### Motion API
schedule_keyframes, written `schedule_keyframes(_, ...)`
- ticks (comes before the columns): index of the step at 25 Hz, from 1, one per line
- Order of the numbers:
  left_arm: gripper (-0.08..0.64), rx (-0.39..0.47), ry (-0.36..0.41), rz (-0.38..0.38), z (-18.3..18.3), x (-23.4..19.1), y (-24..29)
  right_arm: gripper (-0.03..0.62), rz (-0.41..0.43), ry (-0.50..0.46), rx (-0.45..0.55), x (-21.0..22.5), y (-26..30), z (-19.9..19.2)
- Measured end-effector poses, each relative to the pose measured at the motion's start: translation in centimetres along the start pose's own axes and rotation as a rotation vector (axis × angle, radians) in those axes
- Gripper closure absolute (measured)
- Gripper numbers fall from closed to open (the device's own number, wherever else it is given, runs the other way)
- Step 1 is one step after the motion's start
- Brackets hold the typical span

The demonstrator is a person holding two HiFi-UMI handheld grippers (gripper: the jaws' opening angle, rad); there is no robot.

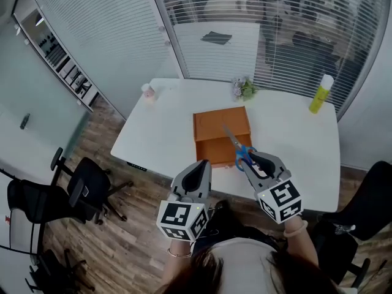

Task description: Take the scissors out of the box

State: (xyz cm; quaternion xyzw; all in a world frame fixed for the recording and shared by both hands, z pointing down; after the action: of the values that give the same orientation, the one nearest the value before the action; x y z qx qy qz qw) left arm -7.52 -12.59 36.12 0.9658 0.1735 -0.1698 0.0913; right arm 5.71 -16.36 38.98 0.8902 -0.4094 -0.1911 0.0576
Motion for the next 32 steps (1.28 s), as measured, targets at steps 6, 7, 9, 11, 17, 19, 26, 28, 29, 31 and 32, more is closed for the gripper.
schedule_keyframes(6, 0.541, -0.003, 0.004, -0.005, -0.3, 0.4, -0.4, 0.481, -0.009, -0.01, 0.015, -0.4, -0.7, 0.3)
schedule_keyframes(7, 0.541, -0.004, 0.004, -0.006, -0.3, 0.5, -0.4, 0.481, -0.012, -0.012, 0.016, -0.4, -0.8, 0.3)
schedule_keyframes(9, 0.541, -0.004, 0.005, -0.009, -0.3, 0.6, -0.5, 0.482, -0.016, -0.016, 0.018, -0.4, -1.0, 0.4)
schedule_keyframes(11, 0.541, -0.005, 0.006, -0.012, -0.4, 0.8, -0.4, 0.482, -0.021, -0.018, 0.021, -0.3, -1.2, 0.5)
schedule_keyframes(17, 0.541, -0.008, 0.005, -0.012, -0.6, 1.0, -0.4, 0.482, -0.033, -0.025, 0.034, -0.2, -1.6, 0.6)
schedule_keyframes(19, 0.541, -0.011, 0.005, -0.01, -0.7, 1.0, -0.5, 0.482, -0.036, -0.026, 0.038, -0.4, -1.7, 0.7)
schedule_keyframes(26, 0.541, -0.022, 0.011, -0.013, -0.7, 1.3, -0.6, 0.482, -0.048, -0.031, 0.049, -0.4, -2.0, 1.2)
schedule_keyframes(28, 0.541, -0.023, 0.012, -0.017, -0.7, 1.3, -0.5, 0.482, -0.054, -0.032, 0.054, -0.4, -2.0, 1.1)
schedule_keyframes(29, 0.542, -0.024, 0.013, -0.02, -0.8, 1.2, -0.5, 0.482, -0.056, -0.034, 0.057, -0.4, -1.9, 1.2)
schedule_keyframes(31, 0.541, -0.027, 0.012, -0.028, -0.8, 1.0, -0.4, 0.482, -0.064, -0.033, 0.058, -0.5, -1.8, 1.3)
schedule_keyframes(32, 0.541, -0.029, 0.011, -0.032, -0.7, 0.9, -0.4, 0.482, -0.069, -0.032, 0.058, -0.5, -1.8, 1.3)
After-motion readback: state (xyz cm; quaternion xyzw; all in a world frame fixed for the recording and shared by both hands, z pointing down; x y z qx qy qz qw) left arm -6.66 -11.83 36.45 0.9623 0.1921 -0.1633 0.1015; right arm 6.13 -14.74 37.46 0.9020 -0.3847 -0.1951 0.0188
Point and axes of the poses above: the fingertips, and each gripper's own axes: y forward along the fingers, x to its right, z out of its top, the point moved 3 cm from there along -y, backward along the fingers, and after that the axes turned 15 degrees about -y, right-handed, at the moved point
